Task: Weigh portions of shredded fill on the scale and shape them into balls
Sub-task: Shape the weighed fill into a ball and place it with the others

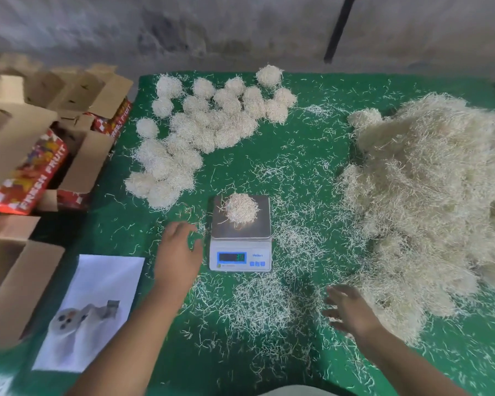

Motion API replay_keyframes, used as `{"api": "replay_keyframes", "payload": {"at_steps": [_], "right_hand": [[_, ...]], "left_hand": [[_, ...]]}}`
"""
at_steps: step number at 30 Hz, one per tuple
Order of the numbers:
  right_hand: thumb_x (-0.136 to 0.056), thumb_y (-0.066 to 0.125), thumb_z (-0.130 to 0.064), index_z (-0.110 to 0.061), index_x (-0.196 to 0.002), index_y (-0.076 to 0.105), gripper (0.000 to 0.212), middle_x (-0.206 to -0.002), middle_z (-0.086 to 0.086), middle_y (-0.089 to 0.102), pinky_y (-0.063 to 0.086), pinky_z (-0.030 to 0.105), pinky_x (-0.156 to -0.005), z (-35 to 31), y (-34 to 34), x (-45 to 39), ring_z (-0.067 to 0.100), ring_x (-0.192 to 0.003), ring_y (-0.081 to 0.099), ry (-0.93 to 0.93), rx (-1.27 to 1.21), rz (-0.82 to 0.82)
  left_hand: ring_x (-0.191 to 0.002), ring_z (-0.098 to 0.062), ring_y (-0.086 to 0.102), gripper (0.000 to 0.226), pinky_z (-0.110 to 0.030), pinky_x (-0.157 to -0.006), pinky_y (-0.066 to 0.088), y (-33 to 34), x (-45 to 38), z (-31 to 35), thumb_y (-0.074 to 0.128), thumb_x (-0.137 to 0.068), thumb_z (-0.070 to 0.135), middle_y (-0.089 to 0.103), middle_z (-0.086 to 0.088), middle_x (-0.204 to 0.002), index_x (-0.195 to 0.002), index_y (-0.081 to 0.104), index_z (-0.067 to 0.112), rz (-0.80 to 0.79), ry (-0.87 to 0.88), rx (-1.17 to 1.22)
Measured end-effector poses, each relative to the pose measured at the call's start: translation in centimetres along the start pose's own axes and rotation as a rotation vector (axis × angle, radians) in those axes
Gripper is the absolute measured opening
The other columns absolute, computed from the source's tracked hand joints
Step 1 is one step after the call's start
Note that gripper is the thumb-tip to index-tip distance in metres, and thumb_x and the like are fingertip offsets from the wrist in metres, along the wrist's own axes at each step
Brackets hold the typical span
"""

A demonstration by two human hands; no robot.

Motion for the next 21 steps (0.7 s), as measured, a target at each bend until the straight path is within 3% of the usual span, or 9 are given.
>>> {"api": "replay_keyframes", "payload": {"at_steps": [2, 7, 17, 21], "right_hand": [[-0.108, 0.059, -0.03, -0.019, -0.128, 0.054, 0.023, -0.116, 0.008, 0.07, 0.06, 0.039, -0.079, -0.8, 0.7, 0.1, 0.028, -0.1, 0.073, -0.021, 0.048, -0.038], [-0.107, 0.059, -0.032, -0.021, -0.126, 0.057, 0.021, -0.117, 0.005, 0.071, 0.061, 0.038, -0.082, -2.0, 1.4, 0.4, 0.026, -0.102, 0.072, -0.073, 0.135, -0.107], [-0.106, 0.063, -0.034, -0.023, -0.124, 0.057, 0.022, -0.114, 0.007, 0.072, 0.059, 0.038, -0.075, 0.0, -0.7, 0.7, 0.026, -0.095, 0.076, -0.074, 0.1, -0.085], [-0.106, 0.063, -0.034, -0.021, -0.128, 0.056, 0.026, -0.113, 0.007, 0.073, 0.059, 0.035, -0.07, 1.7, -1.3, 0.8, 0.025, -0.095, 0.076, -0.038, 0.08, -0.046]], "left_hand": [[-0.097, -0.019, 0.062, 0.021, -0.036, -0.085, 0.055, -0.7, 2.1, -0.3, 0.069, -0.094, 0.01, 0.062, -0.005, -0.126, -0.115, 0.072, 0.01, -0.002, 0.008, 0.005], [-0.086, -0.022, 0.066, 0.012, -0.04, -0.078, 0.058, -1.2, 5.9, -1.5, 0.069, -0.093, 0.007, 0.066, -0.001, -0.11, -0.1, 0.074, 0.014, 0.014, -0.076, 0.006], [-0.077, -0.02, 0.066, 0.012, -0.039, -0.07, 0.058, -0.5, 7.1, -0.9, 0.069, -0.093, 0.008, 0.067, 0.002, -0.1, -0.093, 0.073, 0.019, 0.013, -0.105, 0.013], [-0.086, -0.022, 0.066, 0.011, -0.043, -0.075, 0.058, 0.3, 5.9, -0.4, 0.067, -0.095, 0.011, 0.067, 0.004, -0.103, -0.097, 0.073, 0.019, -0.004, -0.088, 0.057]]}}
Point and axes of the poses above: each hand's wrist, its own x-axis away from the middle knuckle, its own y-axis out of the palm, z = x × y, the point moved 4 cm from there along -x, towards the middle knuckle
